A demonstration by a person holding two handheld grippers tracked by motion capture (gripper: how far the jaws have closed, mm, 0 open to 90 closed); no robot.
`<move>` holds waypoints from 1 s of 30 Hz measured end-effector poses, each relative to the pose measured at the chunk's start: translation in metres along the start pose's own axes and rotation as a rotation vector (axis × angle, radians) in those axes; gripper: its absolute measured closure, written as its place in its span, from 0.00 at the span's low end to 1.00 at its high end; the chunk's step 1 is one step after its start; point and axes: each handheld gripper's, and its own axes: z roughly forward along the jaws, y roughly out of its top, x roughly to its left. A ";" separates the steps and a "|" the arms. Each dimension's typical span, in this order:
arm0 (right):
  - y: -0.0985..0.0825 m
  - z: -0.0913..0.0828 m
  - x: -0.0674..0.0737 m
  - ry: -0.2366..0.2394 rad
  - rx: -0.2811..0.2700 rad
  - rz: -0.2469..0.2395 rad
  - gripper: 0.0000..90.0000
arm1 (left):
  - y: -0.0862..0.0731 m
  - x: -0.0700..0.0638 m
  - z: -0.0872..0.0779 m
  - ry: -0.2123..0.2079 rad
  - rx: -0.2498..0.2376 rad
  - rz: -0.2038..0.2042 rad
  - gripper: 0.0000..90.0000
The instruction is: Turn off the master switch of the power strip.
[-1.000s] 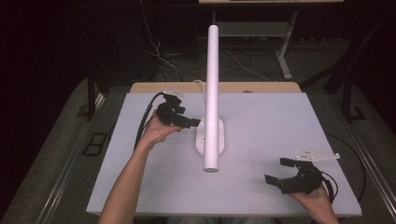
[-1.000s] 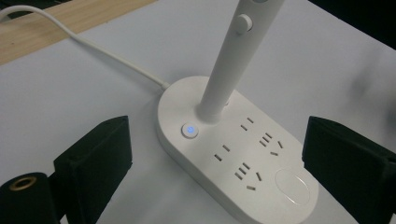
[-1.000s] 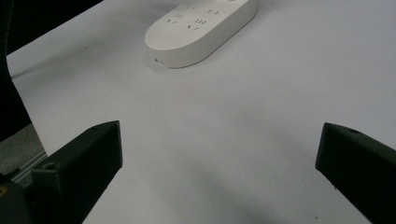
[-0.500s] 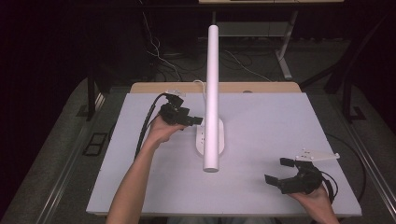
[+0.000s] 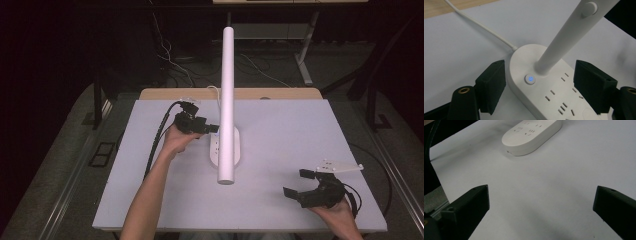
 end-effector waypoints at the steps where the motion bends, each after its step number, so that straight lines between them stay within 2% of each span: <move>1: 0.000 0.001 0.000 -0.001 -0.001 -0.008 0.00 | 0.000 0.001 0.001 -0.002 -0.002 -0.003 0.29; 2: 0.000 0.001 0.000 0.000 -0.001 -0.007 0.00 | -0.001 0.001 0.003 -0.004 -0.008 -0.014 0.30; 7: 0.000 0.000 -0.001 -0.001 0.002 0.003 0.00 | -0.002 0.003 0.007 -0.009 -0.009 -0.015 0.38; 9: 0.000 0.000 -0.001 -0.001 0.004 0.004 0.00 | -0.003 0.003 0.011 -0.013 -0.019 -0.031 0.41; 13: 0.000 0.000 -0.001 0.000 0.005 0.004 0.00 | -0.004 0.004 0.012 -0.018 -0.013 -0.025 0.45; 14: 0.000 0.000 -0.001 0.001 0.004 0.003 0.00 | -0.004 0.002 0.014 -0.020 -0.033 -0.051 0.47; 20: 0.000 0.000 -0.001 0.001 0.004 0.003 0.00 | -0.005 0.003 0.018 -0.021 -0.032 -0.052 0.55; 29: 0.000 0.000 -0.002 0.002 0.003 0.004 0.00 | -0.008 0.004 0.025 -0.031 -0.024 -0.063 0.71; 30: 0.000 0.001 -0.002 0.002 0.003 0.003 0.00 | -0.009 0.004 0.027 -0.026 -0.026 -0.067 0.77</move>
